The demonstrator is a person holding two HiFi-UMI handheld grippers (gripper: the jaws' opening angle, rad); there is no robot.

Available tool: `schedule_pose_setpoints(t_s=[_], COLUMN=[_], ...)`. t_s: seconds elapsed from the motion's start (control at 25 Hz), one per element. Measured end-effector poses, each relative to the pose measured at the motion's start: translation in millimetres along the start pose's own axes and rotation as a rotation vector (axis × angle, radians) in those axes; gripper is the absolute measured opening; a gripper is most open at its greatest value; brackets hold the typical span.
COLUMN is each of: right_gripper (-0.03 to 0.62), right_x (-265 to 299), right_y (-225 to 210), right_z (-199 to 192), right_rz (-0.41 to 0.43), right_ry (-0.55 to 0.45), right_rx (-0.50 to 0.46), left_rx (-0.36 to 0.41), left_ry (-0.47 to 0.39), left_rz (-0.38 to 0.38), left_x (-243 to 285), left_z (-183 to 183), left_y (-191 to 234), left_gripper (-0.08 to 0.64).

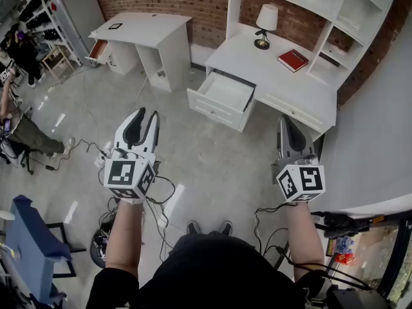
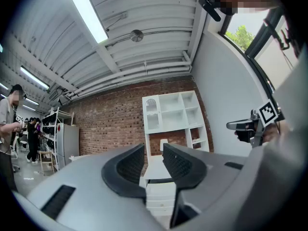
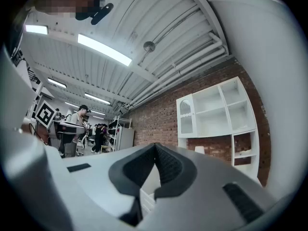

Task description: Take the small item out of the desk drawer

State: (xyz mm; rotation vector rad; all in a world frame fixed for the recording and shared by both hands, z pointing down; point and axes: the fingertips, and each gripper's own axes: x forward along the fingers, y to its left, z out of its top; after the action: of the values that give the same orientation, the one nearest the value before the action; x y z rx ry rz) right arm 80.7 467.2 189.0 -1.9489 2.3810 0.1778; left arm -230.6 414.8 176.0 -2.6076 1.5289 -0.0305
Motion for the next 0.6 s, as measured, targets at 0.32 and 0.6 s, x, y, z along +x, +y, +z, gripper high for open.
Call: schedule_pose_setpoints(t_s=[0.32,0.6], right_gripper=[-0.002,0.132], right_x=[-13,-19], right_y=[-31,-57], right_z=[0,-22], right_rz=[-0.004,0.054], right_ry=[-0.018,0.025], right_rx=[0.017,0.057], left_rx=[-0.001,-0.075], left_ry=[0.001,-0.019], left_rz=[-0.005,-0.019], left_x=[15,16], left_z=[3,-9], left_y=[-31,-63], left_gripper=[0.120,0.170])
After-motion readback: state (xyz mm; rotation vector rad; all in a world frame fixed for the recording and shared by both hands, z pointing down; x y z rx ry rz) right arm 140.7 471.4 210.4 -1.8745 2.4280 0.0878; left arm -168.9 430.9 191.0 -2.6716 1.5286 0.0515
